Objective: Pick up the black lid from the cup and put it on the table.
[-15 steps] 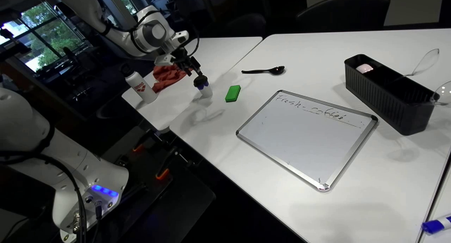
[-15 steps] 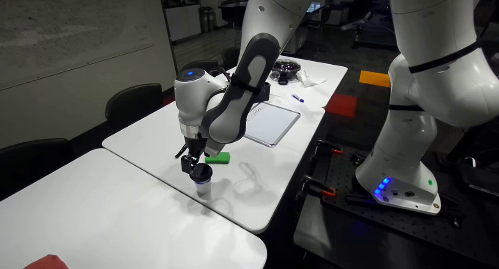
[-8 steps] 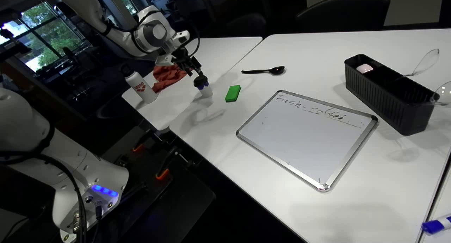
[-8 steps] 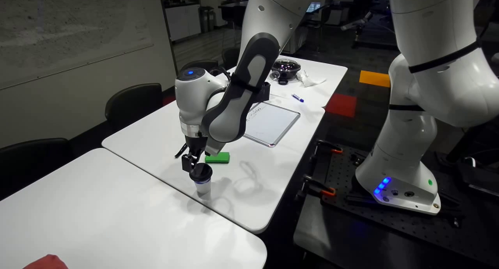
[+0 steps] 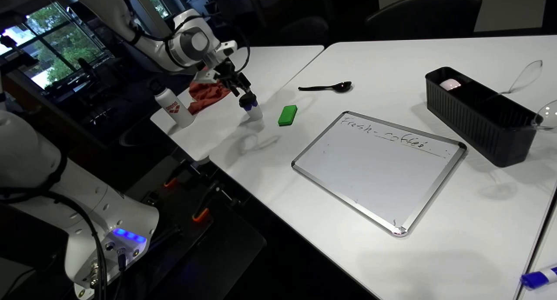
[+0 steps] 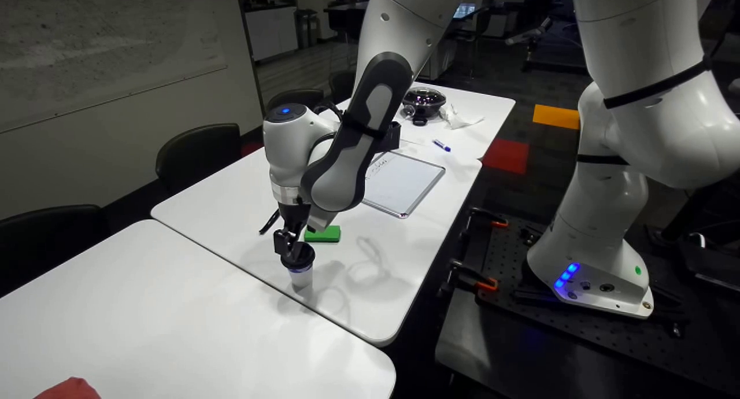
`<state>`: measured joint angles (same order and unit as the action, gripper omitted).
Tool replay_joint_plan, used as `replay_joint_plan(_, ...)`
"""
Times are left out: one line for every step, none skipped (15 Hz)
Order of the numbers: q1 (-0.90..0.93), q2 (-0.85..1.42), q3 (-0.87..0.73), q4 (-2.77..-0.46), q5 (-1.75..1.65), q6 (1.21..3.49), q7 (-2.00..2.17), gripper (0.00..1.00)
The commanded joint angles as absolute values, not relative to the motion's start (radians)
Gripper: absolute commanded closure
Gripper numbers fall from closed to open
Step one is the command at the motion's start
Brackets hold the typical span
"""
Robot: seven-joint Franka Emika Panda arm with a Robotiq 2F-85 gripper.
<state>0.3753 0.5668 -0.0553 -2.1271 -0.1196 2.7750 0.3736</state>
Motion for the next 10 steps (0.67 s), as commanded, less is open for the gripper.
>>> replay_joint_plan(0.357,0.576,-0.038,-2.127,-0.115,2.796,0.346,0.00)
replay_joint_plan(0.358,0.578,-0.038,-2.127,-0.116,2.798,0.346,0.00)
replay_joint_plan(0.358,0.580,-0.038,-2.127,-0.117,2.803,0.344,0.00)
replay_joint_plan(0.358,0.582,-0.038,-2.126,-0.117,2.804,0.343,0.00)
replay_joint_plan(0.361,0.585,-0.040,-2.125,-0.120,2.808,0.344,0.00)
replay_joint_plan(0.362,0.587,-0.042,-2.125,-0.122,2.813,0.343,0.00)
replay_joint_plan(0.364,0.589,-0.043,-2.124,-0.124,2.818,0.342,0.00)
replay_joint_plan(0.364,0.591,-0.044,-2.123,-0.124,2.821,0.338,0.00)
replay_joint_plan(0.361,0.594,-0.041,-2.122,-0.122,2.824,0.329,0.00)
replay_joint_plan(0.361,0.597,-0.042,-2.120,-0.121,2.827,0.327,0.00)
